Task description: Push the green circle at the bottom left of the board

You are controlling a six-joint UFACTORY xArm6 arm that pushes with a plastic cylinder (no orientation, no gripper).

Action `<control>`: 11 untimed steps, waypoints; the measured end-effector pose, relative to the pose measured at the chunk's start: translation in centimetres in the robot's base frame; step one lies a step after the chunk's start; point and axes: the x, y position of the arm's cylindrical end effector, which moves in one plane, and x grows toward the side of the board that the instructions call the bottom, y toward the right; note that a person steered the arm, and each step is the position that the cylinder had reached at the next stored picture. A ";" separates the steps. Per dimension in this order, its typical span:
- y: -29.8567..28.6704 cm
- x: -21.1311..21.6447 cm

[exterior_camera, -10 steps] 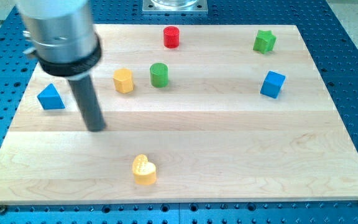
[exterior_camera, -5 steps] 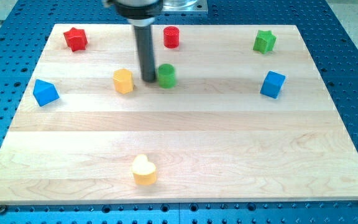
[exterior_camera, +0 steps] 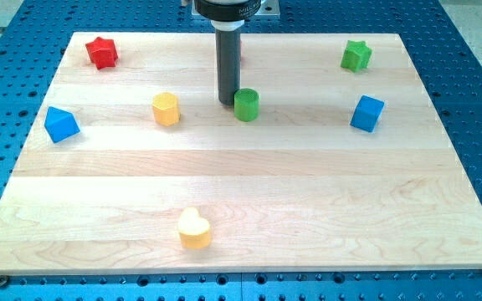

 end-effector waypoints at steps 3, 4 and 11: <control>2.9 -0.3; 3.9 0.0; 10.8 1.1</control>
